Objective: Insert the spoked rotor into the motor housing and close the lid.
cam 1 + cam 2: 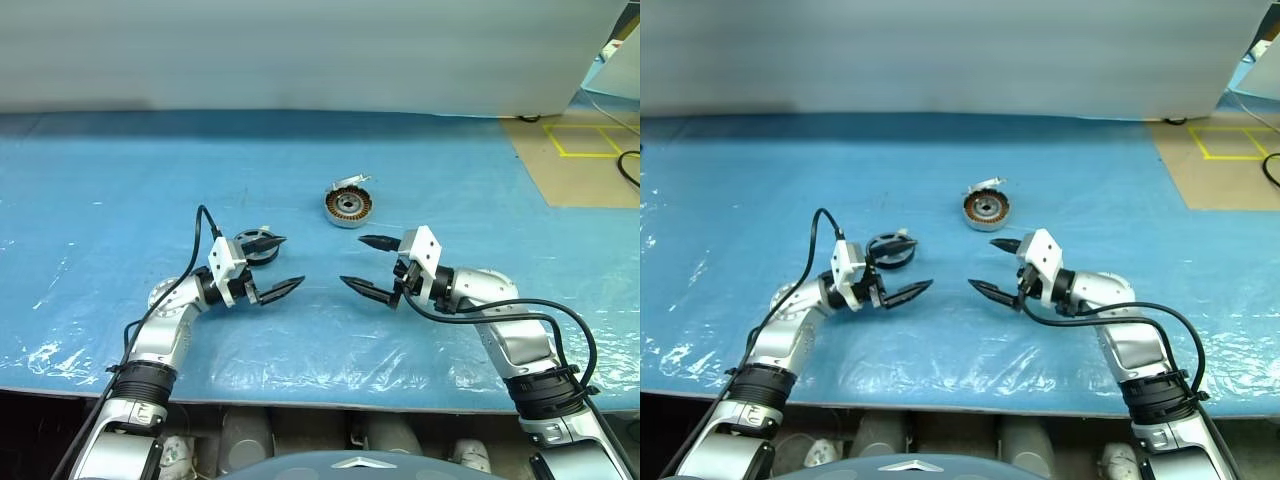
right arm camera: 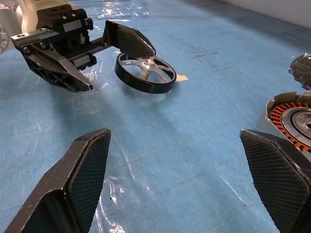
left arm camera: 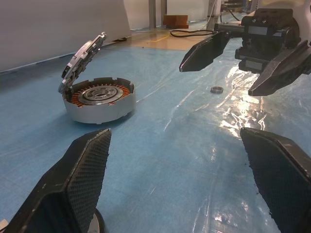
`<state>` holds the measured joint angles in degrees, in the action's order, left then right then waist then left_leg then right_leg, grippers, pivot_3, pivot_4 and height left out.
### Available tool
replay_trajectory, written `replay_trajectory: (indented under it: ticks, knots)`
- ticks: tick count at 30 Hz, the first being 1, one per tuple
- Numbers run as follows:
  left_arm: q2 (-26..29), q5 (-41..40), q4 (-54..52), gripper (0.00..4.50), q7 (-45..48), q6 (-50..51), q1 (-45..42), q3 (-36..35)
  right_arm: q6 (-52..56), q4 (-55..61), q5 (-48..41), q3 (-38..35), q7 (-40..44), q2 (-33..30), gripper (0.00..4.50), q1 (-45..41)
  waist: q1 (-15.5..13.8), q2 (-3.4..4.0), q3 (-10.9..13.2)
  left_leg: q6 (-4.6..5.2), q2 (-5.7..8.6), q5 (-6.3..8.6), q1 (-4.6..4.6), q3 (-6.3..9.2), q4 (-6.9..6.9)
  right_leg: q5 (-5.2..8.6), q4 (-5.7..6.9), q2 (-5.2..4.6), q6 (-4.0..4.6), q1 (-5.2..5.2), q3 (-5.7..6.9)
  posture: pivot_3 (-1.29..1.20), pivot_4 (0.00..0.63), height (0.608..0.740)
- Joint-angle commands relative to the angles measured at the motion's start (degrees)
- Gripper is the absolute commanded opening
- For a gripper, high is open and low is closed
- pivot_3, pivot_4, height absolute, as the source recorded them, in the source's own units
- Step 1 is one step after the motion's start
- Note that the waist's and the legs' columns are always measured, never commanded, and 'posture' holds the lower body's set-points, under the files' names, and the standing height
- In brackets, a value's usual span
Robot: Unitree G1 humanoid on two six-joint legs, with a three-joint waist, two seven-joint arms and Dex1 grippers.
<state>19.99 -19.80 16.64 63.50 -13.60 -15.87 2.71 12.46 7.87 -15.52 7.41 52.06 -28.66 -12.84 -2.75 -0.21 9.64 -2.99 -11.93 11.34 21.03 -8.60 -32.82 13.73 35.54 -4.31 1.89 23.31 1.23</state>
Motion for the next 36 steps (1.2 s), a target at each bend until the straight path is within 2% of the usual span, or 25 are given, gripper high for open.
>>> replay_trajectory:
  ticks: [1,36]
  knots:
    - [0.1,-0.3,-1.5,4.50,0.2,-0.6,-0.5,-0.1,-1.6,1.8,-0.2,-0.1,0.5,-0.4,4.47,0.1,0.0,0.00,0.0,0.00,0.00,0.00,0.00,0.00,0.00,0.00,0.00,0.00,0.00,0.00,0.00,0.00,0.150,0.740]
    - [-0.1,0.1,-0.8,4.50,-0.1,-1.4,-1.0,-0.2,1.1,0.2,2.0,0.9,-0.5,0.6,4.47,-3.0,0.0,0.00,0.0,0.15,0.00,-0.10,0.01,0.00,-0.01,0.00,0.02,0.00,0.00,0.00,0.00,0.00,0.150,0.740]
